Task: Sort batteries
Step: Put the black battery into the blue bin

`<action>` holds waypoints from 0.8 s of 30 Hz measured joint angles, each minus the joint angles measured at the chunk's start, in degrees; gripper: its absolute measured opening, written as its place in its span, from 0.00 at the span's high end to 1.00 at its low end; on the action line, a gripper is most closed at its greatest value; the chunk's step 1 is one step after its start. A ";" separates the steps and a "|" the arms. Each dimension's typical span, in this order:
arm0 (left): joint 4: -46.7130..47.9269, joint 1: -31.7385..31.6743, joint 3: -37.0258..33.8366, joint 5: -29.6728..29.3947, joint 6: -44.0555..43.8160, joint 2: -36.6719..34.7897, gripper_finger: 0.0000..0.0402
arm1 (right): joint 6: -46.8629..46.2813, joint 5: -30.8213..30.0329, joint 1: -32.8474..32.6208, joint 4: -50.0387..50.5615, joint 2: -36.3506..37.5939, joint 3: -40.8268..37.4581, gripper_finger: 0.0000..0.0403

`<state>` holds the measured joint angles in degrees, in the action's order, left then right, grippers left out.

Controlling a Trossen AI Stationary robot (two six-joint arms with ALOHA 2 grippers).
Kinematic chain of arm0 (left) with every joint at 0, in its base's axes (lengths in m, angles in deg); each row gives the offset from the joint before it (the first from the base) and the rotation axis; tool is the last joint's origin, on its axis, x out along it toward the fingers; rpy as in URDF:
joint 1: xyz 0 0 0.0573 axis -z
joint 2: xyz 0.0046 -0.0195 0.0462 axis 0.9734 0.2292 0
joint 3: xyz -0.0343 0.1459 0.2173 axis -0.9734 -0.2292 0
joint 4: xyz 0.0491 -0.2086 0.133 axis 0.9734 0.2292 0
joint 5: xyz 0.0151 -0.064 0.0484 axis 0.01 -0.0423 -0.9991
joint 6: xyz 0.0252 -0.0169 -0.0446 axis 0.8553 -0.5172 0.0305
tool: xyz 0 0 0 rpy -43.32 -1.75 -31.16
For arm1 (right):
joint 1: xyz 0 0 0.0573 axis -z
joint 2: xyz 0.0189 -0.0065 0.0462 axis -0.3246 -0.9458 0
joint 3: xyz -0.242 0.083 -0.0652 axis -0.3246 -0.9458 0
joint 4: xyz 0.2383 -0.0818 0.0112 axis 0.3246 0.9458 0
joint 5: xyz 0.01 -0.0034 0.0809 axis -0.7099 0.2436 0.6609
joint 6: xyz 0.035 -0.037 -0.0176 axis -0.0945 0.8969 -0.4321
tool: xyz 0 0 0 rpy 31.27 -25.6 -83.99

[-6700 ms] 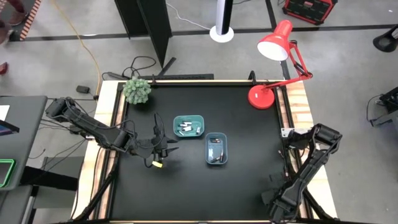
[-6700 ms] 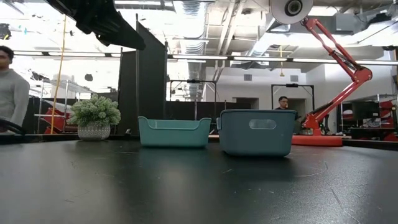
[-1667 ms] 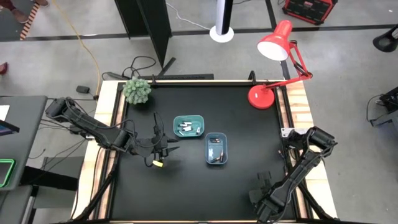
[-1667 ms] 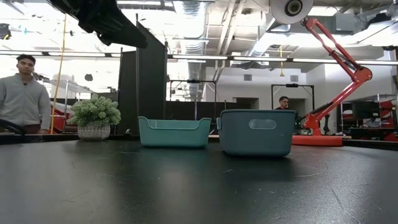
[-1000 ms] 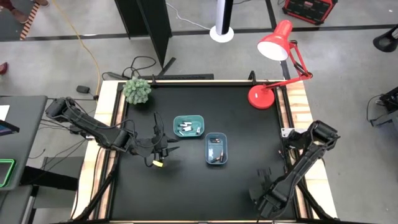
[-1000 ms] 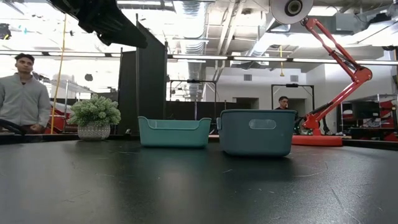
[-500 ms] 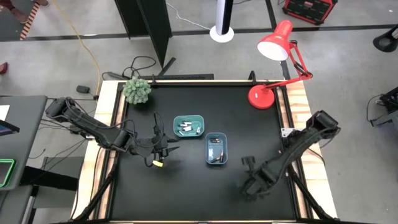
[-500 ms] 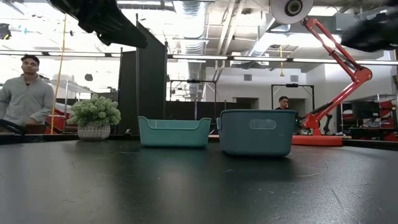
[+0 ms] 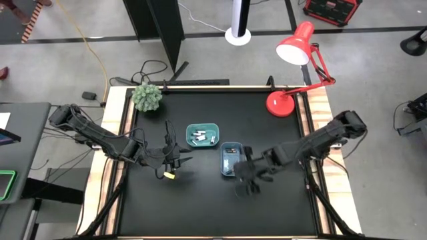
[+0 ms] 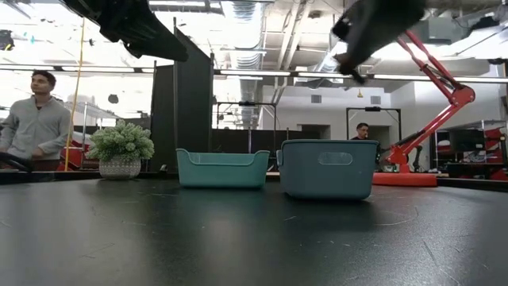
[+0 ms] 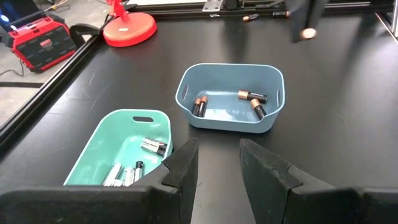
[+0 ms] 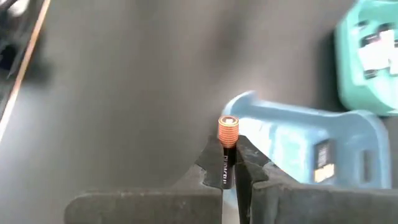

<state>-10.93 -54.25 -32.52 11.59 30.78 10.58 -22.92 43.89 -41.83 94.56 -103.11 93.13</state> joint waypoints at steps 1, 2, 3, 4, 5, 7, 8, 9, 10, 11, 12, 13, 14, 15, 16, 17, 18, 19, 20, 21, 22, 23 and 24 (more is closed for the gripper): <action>0.00 0.02 0.00 0.02 0.00 0.00 0.72 | 0.45 0.00 1.35 -0.92 -0.06 0.00 0.95; 0.00 0.00 0.00 0.00 0.00 0.00 0.72 | 0.72 -0.02 2.58 -1.70 -0.27 0.02 0.95; 0.00 0.00 0.00 0.02 0.00 0.00 0.72 | 0.92 -0.02 3.65 -2.14 -0.37 0.04 0.95; 0.02 0.01 0.00 0.02 0.00 0.00 0.72 | 0.94 -0.01 4.66 -2.01 -0.48 0.04 0.95; 0.02 0.00 0.00 0.02 0.00 0.00 0.72 | 0.94 0.00 5.65 -1.84 -0.73 0.04 0.95; 0.09 0.02 0.00 0.02 0.00 0.00 0.72 | 0.91 0.02 7.40 -1.86 -1.14 0.04 0.95; 0.17 0.02 0.00 0.02 0.00 0.00 0.72 | 0.94 0.02 7.99 -1.30 -1.25 0.04 0.95; 0.27 0.02 0.00 0.02 0.00 0.00 0.72 | 0.97 0.02 8.43 -1.01 -1.29 0.04 0.95; 0.41 0.02 0.00 0.02 0.00 0.00 0.72 | 0.90 0.01 8.75 -1.28 -1.39 0.04 0.94; 0.64 0.02 0.00 0.02 0.00 0.00 0.72 | 0.86 -0.03 9.11 -1.63 -1.40 0.04 0.93; 0.82 0.02 0.00 0.02 0.00 0.00 0.72 | 0.87 -0.04 9.52 -1.55 -1.41 0.04 0.91; 0.87 0.02 0.00 0.02 0.00 0.00 0.72 | 0.87 -0.07 9.83 -1.25 -1.46 0.04 0.88; 0.99 0.02 0.00 0.02 0.00 0.00 0.72 | 0.87 -0.07 10.00 -1.01 -1.50 0.04 0.86; 1.15 0.02 0.00 0.02 0.02 0.00 0.72 | 0.85 -0.26 10.11 -0.71 -1.53 0.04 0.83; 1.22 0.02 0.00 0.02 0.00 0.00 0.72 | 0.84 -0.87 10.36 -0.22 -1.52 0.04 0.79; 1.20 0.01 0.00 0.02 0.01 0.00 0.72 | 0.84 -1.50 10.47 0.14 -1.51 0.04 0.75; 1.20 0.01 0.00 0.02 0.02 0.00 0.72 | 0.83 -1.87 10.60 0.29 -1.51 0.04 0.72; 1.18 0.02 0.00 0.02 0.02 0.00 0.72 | 0.86 -2.19 10.69 0.35 -1.51 0.04 0.68; 1.18 0.02 0.00 0.02 0.02 0.00 0.72 | 0.98 -2.35 10.75 0.37 -1.51 0.04 0.65; 1.20 0.02 0.00 0.02 0.02 0.00 0.72 | 1.11 -2.64 10.77 0.28 -1.53 0.04 0.62; 1.18 0.02 0.00 0.02 0.02 0.00 0.72 | 1.14 -2.94 10.77 0.20 -1.51 0.04 0.59; 1.18 0.02 0.00 0.02 0.00 0.00 0.72 | 1.16 -3.10 10.77 0.33 -1.51 0.04 0.57; 1.18 0.02 0.00 0.02 0.01 0.00 0.72 | 1.17 -3.15 10.73 0.97 -1.46 0.04 0.54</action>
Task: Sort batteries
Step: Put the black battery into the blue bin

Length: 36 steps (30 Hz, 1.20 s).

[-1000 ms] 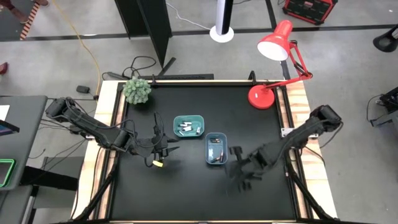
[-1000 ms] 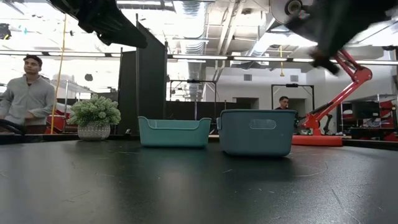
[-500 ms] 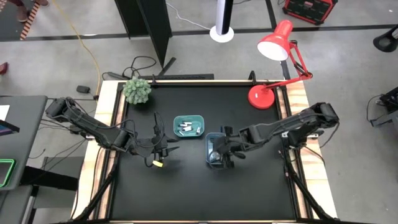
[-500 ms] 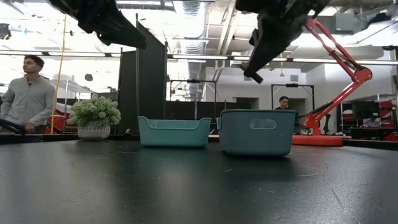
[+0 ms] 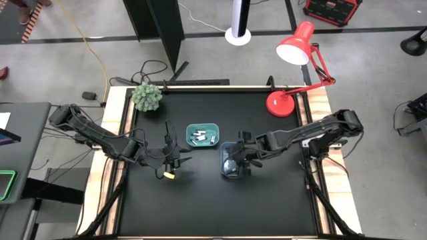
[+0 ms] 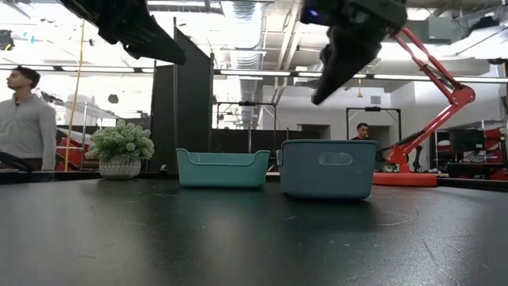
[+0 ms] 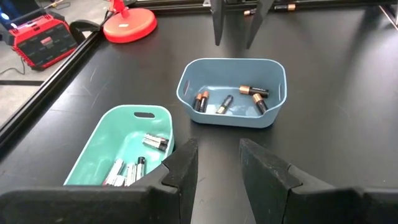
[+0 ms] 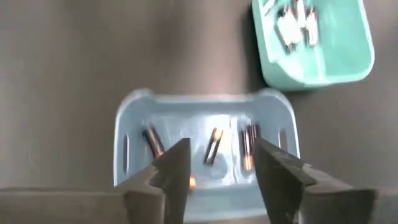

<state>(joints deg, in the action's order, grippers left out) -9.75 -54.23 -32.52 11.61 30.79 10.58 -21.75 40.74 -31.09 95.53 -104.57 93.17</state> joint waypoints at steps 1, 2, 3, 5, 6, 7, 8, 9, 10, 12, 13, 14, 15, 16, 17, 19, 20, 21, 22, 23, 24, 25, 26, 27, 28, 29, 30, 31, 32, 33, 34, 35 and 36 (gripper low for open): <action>-0.01 0.00 0.00 0.00 0.00 0.00 0.72 | -0.05 0.00 -0.01 1.47 0.24 0.00 0.52; 0.00 0.00 0.00 0.00 -0.01 0.00 0.72 | -0.30 0.00 -0.13 3.60 0.62 0.00 0.51; 0.00 0.00 0.00 0.00 0.01 0.00 0.72 | -0.98 0.00 -0.47 6.07 1.12 0.00 0.50; -0.02 0.00 0.00 0.00 -0.01 0.00 0.72 | -3.31 -0.07 -1.48 11.80 2.29 0.00 0.49; 0.00 0.00 0.00 0.00 -0.01 0.00 0.72 | -4.75 -0.13 -2.27 14.47 2.91 -0.20 0.49; 0.07 0.00 0.00 0.00 -0.01 0.00 0.72 | -6.30 -0.11 -3.20 16.39 3.64 -0.76 0.50; 0.25 -0.01 0.00 0.00 -0.01 0.00 0.72 | -7.88 -0.11 -4.30 18.21 4.45 -1.49 0.50; 0.69 0.00 0.00 0.00 -0.09 0.00 0.72 | -9.64 -0.09 -5.46 19.94 5.30 -2.39 0.50; 1.16 0.00 0.00 0.00 -0.28 0.00 0.72 | -11.80 -0.07 -6.77 21.93 6.18 -3.16 0.51; 1.36 -0.01 0.00 0.00 -0.45 0.02 0.72 | -16.53 -0.04 -9.57 25.92 7.93 -4.59 0.51; 1.33 0.00 0.00 0.00 -0.47 0.02 0.72 | -19.46 0.11 -11.17 27.79 8.80 -5.33 0.51; 1.29 -0.02 0.00 0.00 -0.47 0.02 0.72 | -22.22 0.54 -12.76 29.52 9.67 -6.14 0.51; 1.27 0.00 0.00 0.00 -0.49 0.02 0.72 | -25.38 1.28 -14.47 31.60 10.47 -6.92 0.51; 1.29 0.00 0.00 0.00 -0.49 0.02 0.72 | -28.55 2.32 -16.15 33.71 11.08 -7.59 0.51; 1.28 0.00 0.00 0.00 -0.49 0.02 0.72 | -31.56 3.74 -18.00 35.49 11.62 -8.29 0.51; 1.24 0.00 0.00 0.00 -0.52 0.02 0.72 | -36.37 7.48 -21.41 37.28 12.43 -9.86 0.50; 1.25 0.00 0.00 0.00 -0.52 0.02 0.72 | -38.34 9.69 -23.23 37.37 12.54 -10.70 0.49; 1.25 0.00 0.00 0.00 -0.54 0.02 0.72 | -39.87 11.79 -24.93 37.42 12.45 -11.51 0.48; 1.22 -0.02 0.00 -0.02 -0.54 0.02 0.72 | -41.17 13.85 -26.64 37.45 12.15 -12.20 0.47; 1.22 -0.02 0.00 -0.02 -0.56 0.02 0.72 | -42.41 15.64 -28.25 37.36 11.73 -12.80 0.46; 1.22 -0.01 0.00 -0.01 -0.60 0.02 0.72 | -43.59 17.23 -29.74 37.42 11.17 -13.41 0.45; 1.22 0.00 0.00 0.00 -0.63 0.02 0.72 | -44.73 18.59 -31.09 37.34 10.54 -14.10 0.43; 1.22 0.00 0.00 0.00 -0.63 0.02 0.72 | -45.70 20.12 -32.40 37.28 9.80 -14.71 0.42; 1.20 -0.02 0.00 -0.01 -0.65 0.02 0.72 | -46.48 21.56 -33.57 37.30 9.01 -15.26 0.40; 1.18 -0.01 0.00 -0.02 -0.65 0.02 0.72 | -47.03 23.03 -34.48 37.18 8.14 -15.66 0.38; 1.18 0.00 0.00 -0.02 -0.65 0.02 0.72 | -47.30 24.30 -35.25 37.17 7.13 -15.76 0.37; 1.18 0.00 0.00 -0.01 -0.65 0.02 0.72 | -47.41 25.43 -35.87 36.94 6.16 -15.78 0.35; 1.18 -0.01 0.00 -0.02 -0.65 0.02 0.72 | -47.35 26.19 -36.33 36.47 5.14 -15.78 0.34; 1.18 0.00 0.00 -0.02 -0.65 0.02 0.72 | -47.05 26.80 -36.68 35.90 4.23 -15.78 0.33; 1.18 0.00 0.00 -0.02 -0.65 0.02 0.72 | -46.79 27.48 -36.85 35.18 3.34 -15.78 0.32; 1.18 -0.01 0.00 -0.02 -0.65 0.02 0.72 | -46.28 28.02 -36.99 34.31 2.54 -15.78 0.31; 1.20 -0.01 0.00 -0.02 -0.65 0.02 0.72 | -45.39 28.48 -36.99 33.59 1.62 -15.78 0.30; 1.18 0.00 0.00 -0.02 -0.65 0.02 0.72 | -44.44 28.92 -36.97 33.29 0.71 -15.78 0.29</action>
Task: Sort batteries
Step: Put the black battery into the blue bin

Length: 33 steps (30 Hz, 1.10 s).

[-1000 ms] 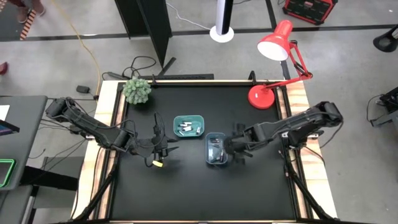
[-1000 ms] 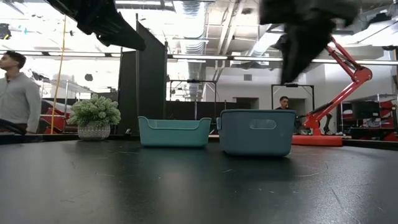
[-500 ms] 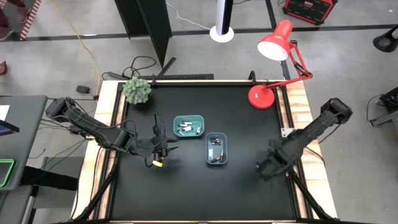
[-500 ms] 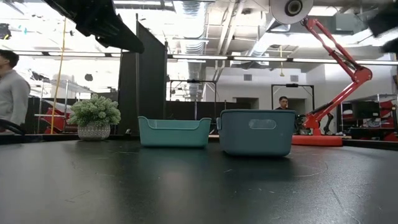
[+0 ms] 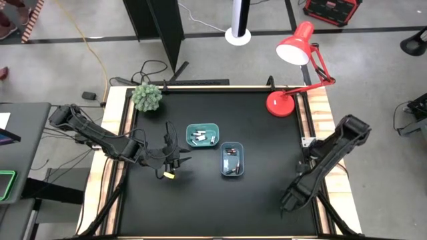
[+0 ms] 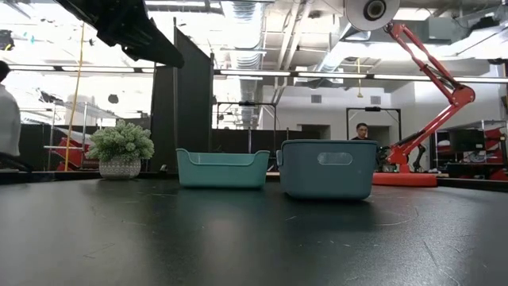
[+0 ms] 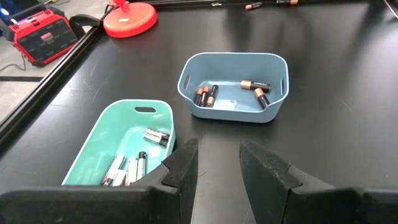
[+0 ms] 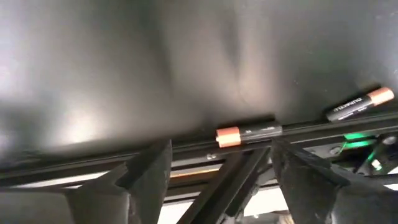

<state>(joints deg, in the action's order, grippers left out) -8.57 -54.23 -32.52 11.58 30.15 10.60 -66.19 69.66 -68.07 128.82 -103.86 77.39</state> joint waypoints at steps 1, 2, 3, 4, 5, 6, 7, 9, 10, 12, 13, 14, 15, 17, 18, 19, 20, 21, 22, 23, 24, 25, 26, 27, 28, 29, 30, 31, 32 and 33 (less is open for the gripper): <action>0.00 0.00 0.00 0.00 0.00 0.00 0.72 | 0.88 0.11 0.00 0.11 -0.79 0.00 0.28; 0.02 0.00 0.00 0.00 0.00 0.00 0.72 | 2.03 0.11 0.04 0.48 -1.58 0.00 0.26; 0.02 0.00 0.00 0.00 0.00 0.00 0.72 | 3.02 0.11 0.25 1.03 -2.27 0.00 0.25; 0.02 -0.02 0.00 0.00 0.00 0.00 0.72 | 4.12 0.11 0.60 1.42 -2.95 -0.01 0.24; 0.02 -0.01 0.00 0.00 -0.01 0.00 0.72 | 5.22 0.11 0.99 1.59 -3.55 -0.02 0.23; 0.02 0.00 0.00 0.02 0.00 0.00 0.72 | 6.32 0.11 1.43 1.58 -4.05 -0.02 0.22; 0.02 0.00 0.00 0.01 0.00 0.00 0.72 | 7.52 0.11 1.82 1.58 -4.48 -0.02 0.21; 0.02 0.00 0.00 0.00 0.00 0.00 0.72 | 9.66 0.15 2.65 1.04 -5.06 -0.31 0.20; 0.04 0.00 0.00 0.00 0.00 0.00 0.72 | 10.39 0.26 3.17 0.52 -5.18 -0.80 0.20; 0.07 0.00 0.00 0.02 0.00 0.00 0.72 | 11.52 1.51 4.07 -0.03 -5.30 -2.32 0.19; 0.07 0.00 0.00 0.00 0.00 0.00 0.72 | 11.92 2.39 4.48 -0.16 -5.30 -3.22 0.19; 0.07 0.00 0.00 0.02 0.00 0.00 0.72 | 12.44 2.99 4.77 -0.16 -5.30 -4.16 0.19; 0.08 0.00 0.00 0.02 -0.02 0.00 0.72 | 12.86 3.28 5.02 -0.09 -5.30 -4.95 0.19; 0.08 0.00 0.00 0.05 -0.02 0.00 0.72 | 13.12 3.60 5.53 -0.21 -5.30 -5.82 0.19; 0.08 0.00 0.00 0.09 -0.01 0.00 0.72 | 13.55 3.72 5.86 -0.61 -5.30 -6.07 0.19; 0.09 0.00 0.00 0.09 0.00 0.00 0.72 | 14.13 3.84 6.13 -0.99 -5.30 -6.28 0.19; 0.09 0.00 0.00 0.13 0.03 0.00 0.72 | 14.82 3.84 6.23 -1.30 -5.30 -6.47 0.19; 0.09 0.00 0.00 0.17 0.09 0.00 0.72 | 15.46 3.86 6.43 -1.77 -5.29 -6.78 0.19; 0.09 0.00 0.00 0.19 0.09 0.00 0.72 | 15.95 4.19 6.63 -2.44 -5.28 -7.20 0.19; 0.07 0.00 0.00 0.20 0.10 0.00 0.72 | 16.11 4.54 6.76 -3.16 -5.28 -7.68 0.19; 0.09 0.00 0.00 0.22 0.11 0.00 0.72 | 16.22 4.82 6.98 -3.71 -5.28 -8.21 0.19; 0.09 0.00 0.00 0.22 0.11 0.00 0.72 | 16.34 4.97 7.05 -3.95 -5.28 -8.69 0.19; 0.09 0.00 0.00 0.22 0.13 0.00 0.72 | 16.57 5.10 7.16 -4.08 -5.28 -9.06 0.19; 0.09 0.00 0.00 0.22 0.13 0.00 0.72 | 16.93 5.57 7.26 -4.19 -5.28 -9.44 0.19; 0.09 0.00 0.00 0.22 0.13 0.00 0.72 | 17.01 5.88 7.24 -4.55 -5.28 -9.86 0.19; 0.09 0.00 0.00 0.22 0.15 0.00 0.72 | 17.12 6.27 7.26 -5.09 -5.28 -10.32 0.19; 0.09 0.00 0.00 0.22 0.15 0.00 0.72 | 17.14 6.69 7.26 -5.74 -5.28 -10.78 0.19; 0.09 0.00 0.00 0.22 0.15 0.00 0.72 | 17.17 7.51 7.26 -6.80 -5.28 -11.29 0.19; 0.11 0.00 0.00 0.22 0.15 0.00 0.72 | 17.16 8.25 7.26 -7.66 -5.26 -11.73 0.19; 0.11 0.00 0.00 0.22 0.15 0.00 0.72 | 17.15 8.88 7.22 -8.35 -5.19 -12.18 0.19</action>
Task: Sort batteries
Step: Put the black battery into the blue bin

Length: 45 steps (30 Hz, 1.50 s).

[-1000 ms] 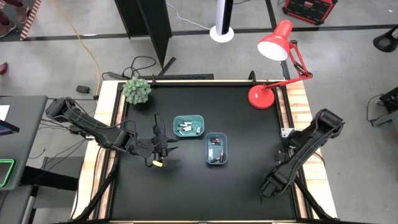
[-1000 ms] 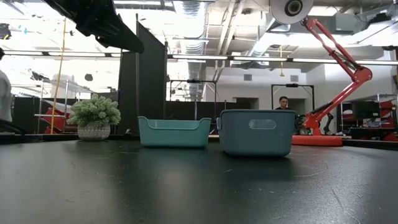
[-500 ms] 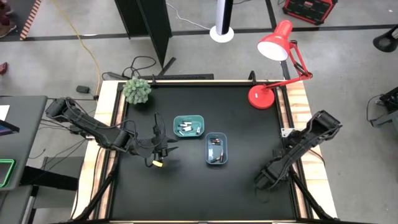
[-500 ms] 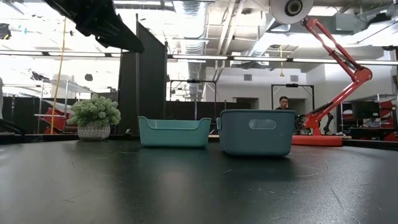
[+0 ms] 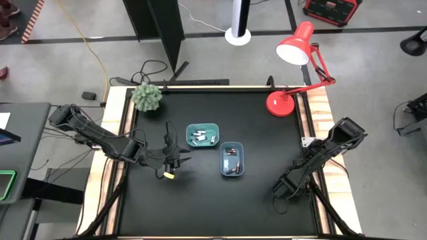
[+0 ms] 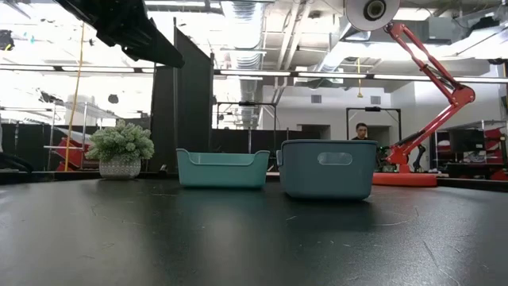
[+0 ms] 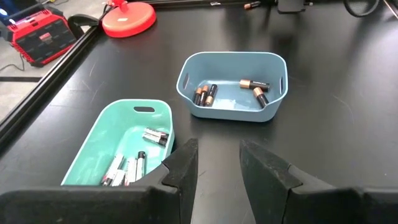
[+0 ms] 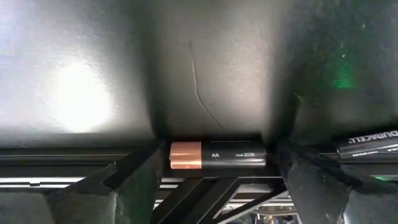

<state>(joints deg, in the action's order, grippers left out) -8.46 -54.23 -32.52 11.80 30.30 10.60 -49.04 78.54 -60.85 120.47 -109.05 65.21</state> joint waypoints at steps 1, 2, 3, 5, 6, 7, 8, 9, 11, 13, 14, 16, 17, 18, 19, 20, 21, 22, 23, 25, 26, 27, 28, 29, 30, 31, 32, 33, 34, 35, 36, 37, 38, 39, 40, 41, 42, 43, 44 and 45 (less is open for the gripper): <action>0.00 0.00 0.00 0.00 0.00 0.00 0.72 | 0.00 0.24 -0.07 -0.28 0.06 -0.31 0.19; 0.00 0.00 0.00 0.00 0.01 0.00 0.72 | 0.00 0.28 -0.19 -0.27 0.06 -0.47 0.19; 0.00 0.00 0.00 0.00 0.00 0.00 0.72 | 0.11 0.26 -0.26 -0.11 0.06 -0.52 0.19; 0.00 0.02 0.00 0.00 0.02 0.00 0.72 | 0.37 0.54 -0.26 0.23 0.04 -0.54 0.19; 0.00 0.00 0.00 0.00 0.02 0.00 0.72 | 0.43 0.79 -0.24 0.22 0.04 -0.56 0.19; 0.00 0.00 0.00 0.00 0.02 0.00 0.72 | 0.51 0.96 -0.25 0.21 0.03 -0.56 0.20; 0.00 0.01 0.00 0.00 0.02 0.00 0.72 | 0.62 1.03 -0.30 0.23 0.02 -0.56 0.21; 0.01 0.00 0.00 0.00 0.02 0.00 0.72 | 0.63 1.05 -0.42 0.25 0.02 -0.58 0.22; 0.00 0.02 0.00 0.00 0.02 0.00 0.72 | 0.63 1.04 -0.68 0.27 0.00 -0.60 0.26; 0.00 0.01 0.00 0.00 0.03 0.00 0.72 | 0.62 1.07 -0.74 0.19 -0.03 -0.60 0.31; 0.00 0.02 0.00 0.00 0.02 0.00 0.72 | 0.60 1.09 -0.74 0.17 -0.05 -0.60 0.33; 0.01 0.01 0.00 0.00 0.02 0.00 0.72 | 0.59 1.14 -0.74 0.16 -0.06 -0.60 0.38; 0.00 0.02 0.00 0.00 0.03 0.00 0.72 | 0.56 1.19 -0.74 0.12 -0.07 -0.60 0.40; 0.00 0.00 0.00 0.00 0.04 0.00 0.72 | 0.47 1.37 -0.74 0.08 -0.07 -0.60 0.43; 0.00 0.02 0.00 0.00 0.04 0.00 0.72 | 0.39 1.50 -0.74 0.08 -0.05 -0.58 0.45; 0.00 0.02 0.00 0.00 0.04 0.00 0.72 | 0.39 1.55 -0.74 0.08 -0.05 -0.58 0.47; 0.00 0.02 0.00 0.00 0.04 0.00 0.72 | 0.39 1.56 -0.74 0.07 -0.05 -0.56 0.49; 0.02 0.02 0.00 0.00 0.04 0.00 0.72 | 0.39 1.63 -0.74 0.04 -0.05 -0.56 0.50; 0.01 0.01 0.00 0.00 0.04 0.00 0.72 | 0.36 1.71 -0.74 -0.08 -0.04 -0.56 0.51; 0.00 0.01 0.00 0.00 0.04 0.00 0.72 | 0.33 1.75 -0.74 -0.58 -0.03 -0.55 0.52; 0.00 0.00 0.00 0.00 0.04 0.00 0.72 | 0.22 1.76 -0.74 -0.71 -0.03 -0.53 0.52; 0.00 0.00 0.00 0.00 0.04 0.00 0.72 | 0.22 1.76 -0.74 -0.69 -0.05 -0.41 0.52; 0.00 0.02 0.00 0.00 0.04 0.00 0.72 | 0.22 1.76 -0.76 -0.64 -0.07 -0.24 0.52; 0.01 0.02 0.00 0.00 0.04 0.00 0.72 | 0.22 1.76 -0.76 -0.62 -0.09 -0.02 0.52; 0.00 0.02 0.00 0.00 0.04 0.00 0.72 | 0.23 1.76 -0.76 -0.57 -0.09 0.25 0.52; 0.01 0.02 0.00 0.00 0.04 0.00 0.72 | 0.24 1.76 -0.78 -0.38 -0.12 0.48 0.52; 0.00 0.01 0.00 0.00 0.04 0.00 0.72 | 0.24 1.76 -0.81 -0.18 -0.15 0.73 0.52; 0.00 0.01 0.00 0.00 0.04 0.00 0.72 | 0.26 1.79 -0.83 0.21 -0.21 1.02 0.52; 0.00 0.02 0.00 0.00 0.04 0.00 0.72 | 0.26 1.97 -0.83 0.64 -0.22 1.35 0.52; 0.00 0.02 0.00 0.00 0.04 0.00 0.72 | 0.22 2.44 -0.83 0.86 -0.22 1.66 0.52; 0.00 0.00 0.00 0.00 0.04 0.00 0.72 | 0.13 2.83 -0.85 0.78 -0.22 2.01 0.52; 0.00 0.02 0.00 0.00 0.04 0.00 0.72 | 0.00 2.96 -0.85 0.67 -0.22 2.32 0.52; 0.00 0.02 0.00 0.00 0.04 0.00 0.72 | -0.02 2.97 -0.86 0.71 -0.22 2.52 0.52; 0.00 0.02 0.00 0.00 0.02 0.00 0.72 | -0.04 2.94 -0.85 0.80 -0.22 2.81 0.51; 0.00 0.01 0.00 0.00 0.01 0.00 0.72 | -0.04 2.88 -0.85 0.74 -0.22 3.16 0.51; 0.00 0.02 0.00 0.00 0.00 0.00 0.72 | -0.03 2.77 -0.85 0.68 -0.22 3.58 0.51; 0.00 0.01 0.00 0.00 0.00 0.00 0.72 | -0.03 2.75 -0.83 0.80 -0.22 3.98 0.51; 0.00 0.02 0.00 0.00 0.00 0.00 0.72 | -0.04 2.62 -0.83 0.91 -0.22 4.35 0.52; 0.00 0.01 0.00 0.00 0.00 0.00 0.72 | -0.04 2.51 -0.83 0.99 -0.22 4.80 0.52; -0.02 0.02 0.00 0.00 -0.02 0.00 0.72 | -0.06 2.49 -0.83 1.07 -0.22 5.32 0.52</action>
<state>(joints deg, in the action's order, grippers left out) -8.49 -54.20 -32.52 11.80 30.28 10.60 -49.10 81.03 -61.68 121.53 -109.27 70.53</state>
